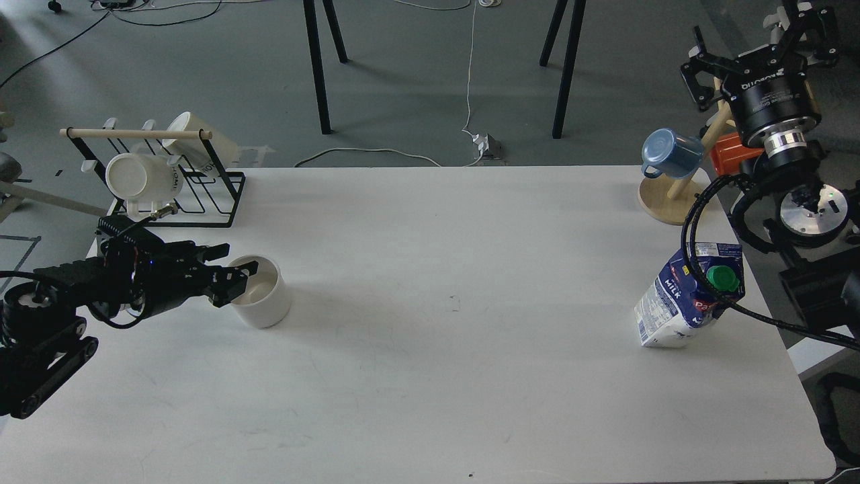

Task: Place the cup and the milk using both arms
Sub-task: 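Grasp the white mug's rim with the left gripper, then carry the white mug toward the table center and set it down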

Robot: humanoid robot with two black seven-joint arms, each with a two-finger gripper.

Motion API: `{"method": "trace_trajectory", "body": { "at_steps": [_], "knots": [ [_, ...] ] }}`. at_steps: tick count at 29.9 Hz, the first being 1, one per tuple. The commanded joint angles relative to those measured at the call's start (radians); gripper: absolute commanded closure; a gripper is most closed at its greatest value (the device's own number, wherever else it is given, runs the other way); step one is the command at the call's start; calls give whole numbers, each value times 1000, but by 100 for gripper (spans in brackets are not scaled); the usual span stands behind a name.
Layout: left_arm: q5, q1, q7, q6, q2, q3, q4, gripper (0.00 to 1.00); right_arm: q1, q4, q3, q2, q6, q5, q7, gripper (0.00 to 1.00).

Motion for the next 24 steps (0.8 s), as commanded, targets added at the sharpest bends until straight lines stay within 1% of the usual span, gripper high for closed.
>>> {"method": "trace_trajectory", "body": {
  "at_steps": [1, 3, 4, 6, 9, 11, 16, 19, 21, 24],
  "knots": [
    [4, -30, -2, 0, -54, 0, 74, 54, 0, 0, 0, 0, 0, 0, 2, 1],
    [4, -30, -4, 0, -67, 11, 91, 64, 0, 0, 0, 0, 0, 0, 0, 1],
    [4, -33, -5, 0, -67, 27, 91, 66, 0, 0, 0, 0, 0, 0, 2, 1],
    [4, -45, -7, 0, -64, 70, 91, 75, 0, 0, 2, 0, 0, 0, 0, 1],
    [4, -73, -12, 2, -59, 103, 94, 82, 0, 0, 2, -4, 0, 0, 2, 1],
    [4, -73, -12, 2, -59, 109, 94, 89, 2, 0, 2, -5, 0, 0, 2, 1],
    [4, -87, -15, -3, -61, 107, 90, 94, 2, 0, 2, -5, 0, 0, 2, 1],
    [4, -128, -25, -21, -65, 107, 82, 96, 0, 0, 3, -8, 0, 0, 2, 1],
    [4, -154, -25, -56, -67, 101, 73, 96, 0, 0, 3, -15, 0, 0, 2, 1],
    [-25, -203, -25, -142, -65, 98, 9, 96, 0, 0, 3, -27, 0, 0, 2, 1]
  ]
}}
